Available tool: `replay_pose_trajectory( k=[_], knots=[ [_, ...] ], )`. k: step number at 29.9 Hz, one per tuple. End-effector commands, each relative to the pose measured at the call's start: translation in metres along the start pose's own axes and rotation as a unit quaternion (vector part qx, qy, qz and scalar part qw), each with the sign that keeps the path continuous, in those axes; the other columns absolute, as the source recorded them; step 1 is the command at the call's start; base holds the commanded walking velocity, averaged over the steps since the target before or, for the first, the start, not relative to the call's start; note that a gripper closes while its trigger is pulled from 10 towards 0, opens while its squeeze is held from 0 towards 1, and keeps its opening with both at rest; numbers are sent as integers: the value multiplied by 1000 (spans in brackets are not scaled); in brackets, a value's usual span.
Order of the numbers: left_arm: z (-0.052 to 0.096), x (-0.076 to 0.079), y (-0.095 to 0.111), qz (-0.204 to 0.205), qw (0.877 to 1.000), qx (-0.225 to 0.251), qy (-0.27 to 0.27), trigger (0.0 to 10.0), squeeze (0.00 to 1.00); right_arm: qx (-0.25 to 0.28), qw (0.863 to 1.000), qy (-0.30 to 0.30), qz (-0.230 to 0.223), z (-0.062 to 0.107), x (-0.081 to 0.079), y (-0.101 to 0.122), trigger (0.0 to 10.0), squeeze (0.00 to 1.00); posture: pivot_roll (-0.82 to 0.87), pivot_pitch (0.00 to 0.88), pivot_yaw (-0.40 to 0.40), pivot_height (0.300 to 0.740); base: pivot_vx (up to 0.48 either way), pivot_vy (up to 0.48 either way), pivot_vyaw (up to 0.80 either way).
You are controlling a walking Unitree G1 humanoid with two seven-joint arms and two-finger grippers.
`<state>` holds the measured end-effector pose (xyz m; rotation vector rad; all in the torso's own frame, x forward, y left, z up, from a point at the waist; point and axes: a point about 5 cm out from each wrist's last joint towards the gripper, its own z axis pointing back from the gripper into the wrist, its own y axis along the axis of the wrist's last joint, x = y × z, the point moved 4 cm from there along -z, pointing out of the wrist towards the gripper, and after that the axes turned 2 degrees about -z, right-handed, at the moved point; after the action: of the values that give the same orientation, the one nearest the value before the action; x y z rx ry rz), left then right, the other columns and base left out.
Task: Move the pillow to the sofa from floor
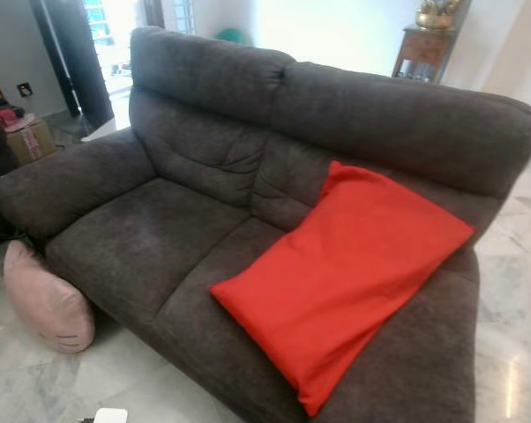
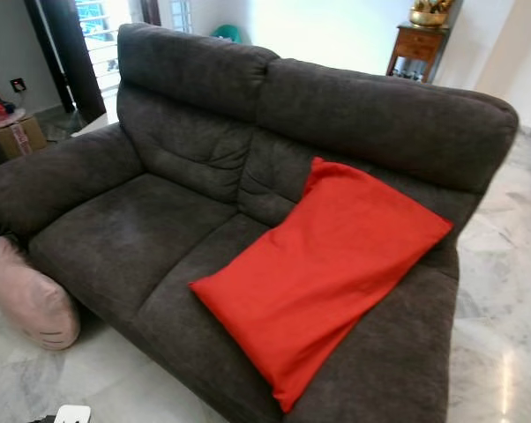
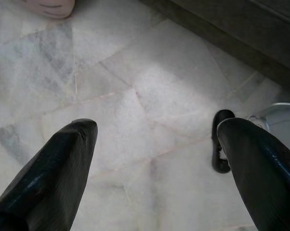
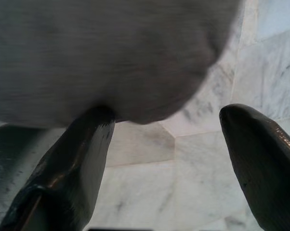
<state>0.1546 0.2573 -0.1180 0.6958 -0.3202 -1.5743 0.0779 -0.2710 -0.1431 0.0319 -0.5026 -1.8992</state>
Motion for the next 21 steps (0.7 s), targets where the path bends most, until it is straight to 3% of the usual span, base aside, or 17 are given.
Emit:
replay_pose_trajectory(
  k=[1,9,16,21],
  knots=[
    [0,0,-1,-5,1000,-7,-4,10000,0,9,1000,1,-1,0,0,5,10000,0,170,0,-52,740,0,368,0],
    [2,-3,-9,1,1000,-21,0,10000,0,8,1000,-16,-13,0,5,5,10000,0,173,0,-54,740,0,371,0],
    [2,-3,-12,5,1000,-25,1,10000,0,10,1000,-18,-19,-1,5,7,10000,0,177,0,-54,740,0,371,-641],
    [2,-3,-12,6,1000,-27,0,10000,0,12,1000,-10,-12,-1,1,9,10000,0,179,0,-55,740,0,371,-165]
  ],
)
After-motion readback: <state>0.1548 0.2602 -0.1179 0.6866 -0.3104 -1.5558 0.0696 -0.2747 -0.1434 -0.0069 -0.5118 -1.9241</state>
